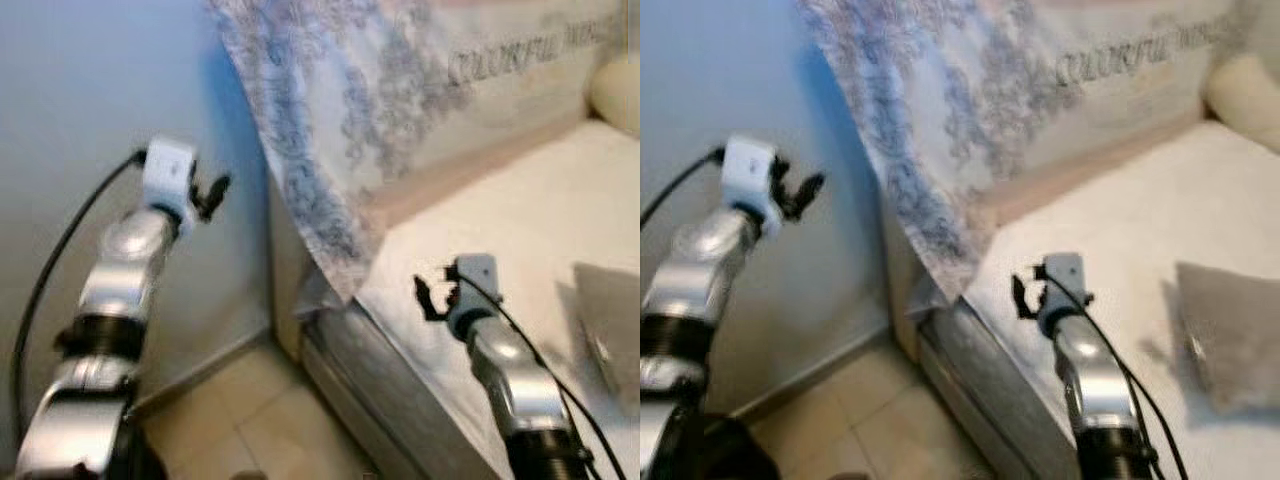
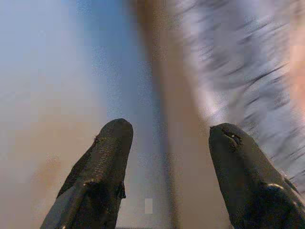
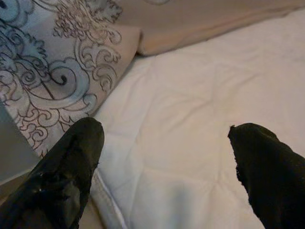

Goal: Clean up the room

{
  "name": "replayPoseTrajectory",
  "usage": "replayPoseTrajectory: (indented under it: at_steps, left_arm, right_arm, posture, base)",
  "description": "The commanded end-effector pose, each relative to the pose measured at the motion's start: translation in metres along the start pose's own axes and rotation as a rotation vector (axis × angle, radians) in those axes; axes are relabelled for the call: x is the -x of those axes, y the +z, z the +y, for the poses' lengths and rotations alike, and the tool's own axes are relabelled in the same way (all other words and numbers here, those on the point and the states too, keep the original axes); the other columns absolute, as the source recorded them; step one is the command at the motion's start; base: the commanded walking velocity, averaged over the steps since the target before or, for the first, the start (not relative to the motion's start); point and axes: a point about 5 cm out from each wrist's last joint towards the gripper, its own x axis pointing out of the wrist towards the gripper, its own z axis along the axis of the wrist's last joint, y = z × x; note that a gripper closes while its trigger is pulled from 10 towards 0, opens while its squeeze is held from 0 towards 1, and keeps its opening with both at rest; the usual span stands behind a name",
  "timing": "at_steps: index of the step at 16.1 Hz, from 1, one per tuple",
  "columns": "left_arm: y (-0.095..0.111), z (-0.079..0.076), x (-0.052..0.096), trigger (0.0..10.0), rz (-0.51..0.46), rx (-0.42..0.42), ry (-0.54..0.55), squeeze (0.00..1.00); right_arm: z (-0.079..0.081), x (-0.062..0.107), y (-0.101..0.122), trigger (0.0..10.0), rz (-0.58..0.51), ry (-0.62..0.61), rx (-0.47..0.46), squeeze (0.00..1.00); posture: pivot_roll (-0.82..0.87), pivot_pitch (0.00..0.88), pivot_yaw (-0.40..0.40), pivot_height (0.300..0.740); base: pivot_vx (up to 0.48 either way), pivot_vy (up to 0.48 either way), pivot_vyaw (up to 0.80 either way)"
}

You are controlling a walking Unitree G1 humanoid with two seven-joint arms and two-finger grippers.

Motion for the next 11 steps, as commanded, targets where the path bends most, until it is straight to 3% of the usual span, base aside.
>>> replayPoseTrajectory:
  at_steps: [1,2,4,6,7,8,9,10,11]
  left_arm:
    - [-0.002,-0.028,-0.007,10.0,0.011,-0.006,-0.11,0.0]
    - [-0.005,-0.037,-0.007,10.0,0.015,0.007,-0.139,0.0]
    - [-0.035,-0.081,0.007,10.0,0.085,0.119,-0.269,0.0]
    - [-0.053,-0.094,0.022,10.0,0.137,0.121,-0.329,0.0]
    - [-0.071,-0.085,0.049,10.0,0.224,0.116,-0.385,0.0]
    - [-0.074,-0.079,0.056,10.0,0.24,0.101,-0.386,0.0]
    - [-0.082,-0.067,0.071,10.0,0.302,0.07,-0.409,0.0]
    - [-0.085,-0.066,0.081,10.0,0.335,0.077,-0.435,0.0]
    - [-0.087,-0.063,0.083,10.0,0.339,0.098,-0.362,0.0]
  right_arm:
    - [-0.004,0.0,-0.002,10.0,0.004,-0.008,0.001,0.0]
    - [-0.004,0.0,-0.002,10.0,0.005,-0.007,0.0,0.0]
    - [-0.002,0.001,-0.004,10.0,0.005,-0.005,-0.002,0.0]
    - [-0.002,0.001,-0.005,10.0,0.005,-0.006,-0.004,0.0]
    - [-0.002,0.002,-0.006,10.0,0.007,-0.007,-0.006,0.0]
    - [-0.002,0.002,-0.006,10.0,0.007,-0.007,-0.006,0.0]
    - [-0.002,0.002,-0.006,10.0,0.008,-0.007,-0.006,0.0]
    - [-0.002,0.002,-0.006,10.0,0.008,-0.007,-0.006,0.0]
    - [-0.003,0.002,-0.005,10.0,0.007,-0.008,-0.005,0.0]
  posture:
    - [0.04,0.0,-0.03,0.74]
    - [0.04,0.0,-0.025,0.74]
    - [0.04,0.0,-0.017,0.74]
    - [0.04,0.0,-0.017,0.74]
    - [0.04,0.0,-0.011,0.74]
    - [0.04,0.0,-0.011,0.74]
    - [0.05,0.0,-0.011,0.74]
    - [0.05,0.0,-0.008,0.74]
    - [0.04,0.0,-0.002,0.74]
  base:
    - [0.0,0.0,-0.69]
    - [0.0,0.0,-0.69]
    - [0.0,0.0,-0.68]
    - [0.0,0.0,-0.69]
    - [0.0,0.0,-0.69]
    - [0.0,0.0,-0.69]
    - [0.0,0.0,-0.69]
    - [0.0,0.0,-0.69]
    - [0.0,0.0,-0.69]
